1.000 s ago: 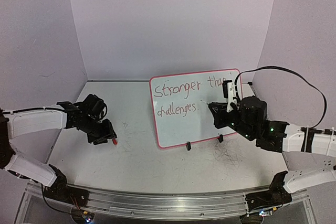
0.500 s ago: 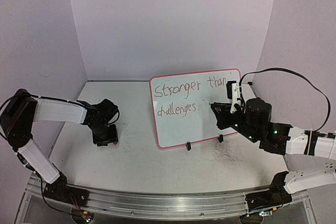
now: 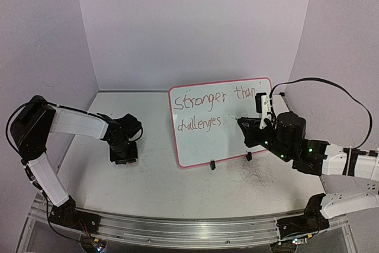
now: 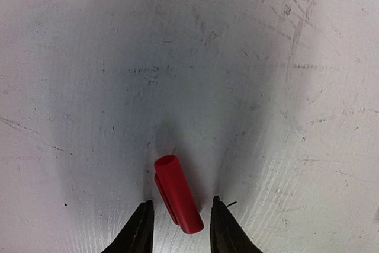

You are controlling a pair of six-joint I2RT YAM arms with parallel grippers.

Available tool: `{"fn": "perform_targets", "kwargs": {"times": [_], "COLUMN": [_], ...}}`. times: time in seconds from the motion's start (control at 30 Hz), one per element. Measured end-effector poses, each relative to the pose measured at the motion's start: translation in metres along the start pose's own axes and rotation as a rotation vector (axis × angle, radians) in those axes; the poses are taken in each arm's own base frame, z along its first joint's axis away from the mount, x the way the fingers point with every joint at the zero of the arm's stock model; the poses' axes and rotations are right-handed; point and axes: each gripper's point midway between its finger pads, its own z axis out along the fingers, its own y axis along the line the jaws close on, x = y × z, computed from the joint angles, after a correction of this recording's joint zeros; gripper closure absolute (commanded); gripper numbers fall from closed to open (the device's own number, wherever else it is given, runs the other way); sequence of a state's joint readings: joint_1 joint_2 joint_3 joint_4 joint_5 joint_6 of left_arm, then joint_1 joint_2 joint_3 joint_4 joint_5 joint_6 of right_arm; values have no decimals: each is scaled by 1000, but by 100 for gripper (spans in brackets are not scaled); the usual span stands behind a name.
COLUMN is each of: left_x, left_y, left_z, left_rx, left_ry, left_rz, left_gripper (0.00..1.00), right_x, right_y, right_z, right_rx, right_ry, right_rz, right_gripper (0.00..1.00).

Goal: Write a sentence on the whiteboard
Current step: Pick up the pen cap from the center of the board.

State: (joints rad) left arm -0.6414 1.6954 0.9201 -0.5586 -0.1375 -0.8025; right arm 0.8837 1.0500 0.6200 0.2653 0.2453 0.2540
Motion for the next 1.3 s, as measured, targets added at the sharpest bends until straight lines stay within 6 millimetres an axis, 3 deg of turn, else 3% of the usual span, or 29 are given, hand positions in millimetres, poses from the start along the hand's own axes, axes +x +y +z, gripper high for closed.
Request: {"fn": "perform_targets", "kwargs": {"times": [0.23,0.67,0.93,1.03,1.1,1.2,1.3], "left_x": [0,-7,-11,-19,-29,-55,-79], "left_y": [3,10,16,17,16,6,-5], "left_z": [2,1,-9,-35,-63,-129,-208], "left_rx": [-49,-99,-109,-85,-48,66,221], "left_ry": [-22,-53,-84,-137,-198,-351,-523], "left_rz": [24,73,97,91,90,83,98], "left_gripper": [73,95,100,100,100,100,100], "right_x": [0,1,5,6,7,7,8], "right_y": [0,3,3,3,2,0,-1], "right_z": [0,0,3,3,3,3,4], "right_rx": [-1,-18,-18,-15,-9,2,11], "right_ry": [-1,4,17,21,21,24,37], "right_rz": [6,14,17,16,15,10,-1], "right_gripper": [100,100,100,100,100,100,100]}}
